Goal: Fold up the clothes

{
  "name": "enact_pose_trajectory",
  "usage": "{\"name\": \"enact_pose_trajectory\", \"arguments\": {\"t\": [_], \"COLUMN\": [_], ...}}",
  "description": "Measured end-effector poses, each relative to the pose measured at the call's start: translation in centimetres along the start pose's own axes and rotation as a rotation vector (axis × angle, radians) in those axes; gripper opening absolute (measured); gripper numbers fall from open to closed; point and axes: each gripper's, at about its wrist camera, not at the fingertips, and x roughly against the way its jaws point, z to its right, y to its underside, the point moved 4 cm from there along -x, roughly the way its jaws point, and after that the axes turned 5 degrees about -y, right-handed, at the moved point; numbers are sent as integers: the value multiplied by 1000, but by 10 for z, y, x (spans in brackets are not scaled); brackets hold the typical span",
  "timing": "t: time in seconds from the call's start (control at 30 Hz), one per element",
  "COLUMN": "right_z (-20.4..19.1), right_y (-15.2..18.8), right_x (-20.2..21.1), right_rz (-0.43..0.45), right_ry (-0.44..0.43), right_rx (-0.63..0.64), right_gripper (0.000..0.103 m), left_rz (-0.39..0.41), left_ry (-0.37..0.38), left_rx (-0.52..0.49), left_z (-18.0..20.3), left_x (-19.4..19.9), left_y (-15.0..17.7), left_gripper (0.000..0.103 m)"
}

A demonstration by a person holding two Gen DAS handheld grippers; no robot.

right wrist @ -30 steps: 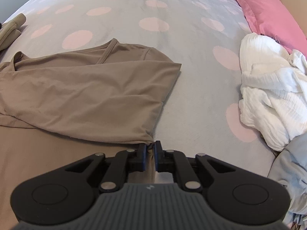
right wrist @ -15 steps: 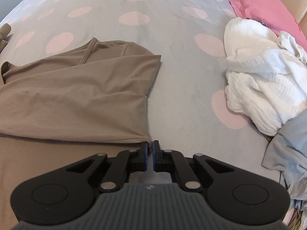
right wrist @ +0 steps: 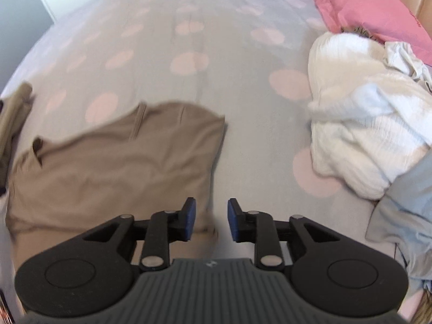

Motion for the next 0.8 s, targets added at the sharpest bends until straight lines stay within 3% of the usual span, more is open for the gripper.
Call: {"name": "enact_pose_trajectory", "arguments": {"t": [0.3,0.47,0.5,0.57,0.67,0.8], "right_z": [30,24,22,20,23,27], "right_y": [-31,-42,-44,-48,-53,-54], "right_x": [-60,-87,-92,-95,-88,-81], "right_rz": [54,68,71,82,161,164], "right_ry": [-75,-69,-60,-55,-18,-6], "right_rx": [-232,-233,-221,-202,-187,-203], "right_gripper": [33,33,28,1,1,2], "left_rz": [34,63,70,84,138,154], "left_ry": [-7,2,2,-8,-28,-50], "left_rx": [13,6,1,-15,-30,-37], "left_z": [1,1,2,5,8,9], "left_x": [-21,-23,-23,-22,-15,-10], "left_y": [-1,-4,-5,-5,-9,-15], "left_gripper": [28,6,4,2,1,1]}}
